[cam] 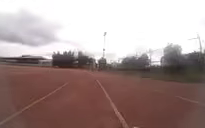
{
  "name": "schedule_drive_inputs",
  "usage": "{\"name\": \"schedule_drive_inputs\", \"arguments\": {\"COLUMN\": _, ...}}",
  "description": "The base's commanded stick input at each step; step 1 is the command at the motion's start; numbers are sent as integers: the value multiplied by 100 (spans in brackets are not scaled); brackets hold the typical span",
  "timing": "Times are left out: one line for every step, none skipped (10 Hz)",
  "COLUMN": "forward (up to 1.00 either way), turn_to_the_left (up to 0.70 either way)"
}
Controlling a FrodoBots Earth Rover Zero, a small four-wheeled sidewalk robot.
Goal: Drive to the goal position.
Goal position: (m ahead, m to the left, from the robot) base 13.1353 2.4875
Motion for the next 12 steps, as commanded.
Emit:
{"name": "schedule_drive_inputs", "arguments": {"forward": 70, "turn_to_the_left": 0}}
{"name": "schedule_drive_inputs", "arguments": {"forward": 70, "turn_to_the_left": 0}}
{"name": "schedule_drive_inputs", "arguments": {"forward": 70, "turn_to_the_left": 0}}
{"name": "schedule_drive_inputs", "arguments": {"forward": 70, "turn_to_the_left": 0}}
{"name": "schedule_drive_inputs", "arguments": {"forward": 70, "turn_to_the_left": 0}}
{"name": "schedule_drive_inputs", "arguments": {"forward": 70, "turn_to_the_left": 0}}
{"name": "schedule_drive_inputs", "arguments": {"forward": 70, "turn_to_the_left": 0}}
{"name": "schedule_drive_inputs", "arguments": {"forward": 70, "turn_to_the_left": 0}}
{"name": "schedule_drive_inputs", "arguments": {"forward": 70, "turn_to_the_left": 0}}
{"name": "schedule_drive_inputs", "arguments": {"forward": 70, "turn_to_the_left": 0}}
{"name": "schedule_drive_inputs", "arguments": {"forward": 70, "turn_to_the_left": 0}}
{"name": "schedule_drive_inputs", "arguments": {"forward": 70, "turn_to_the_left": 0}}
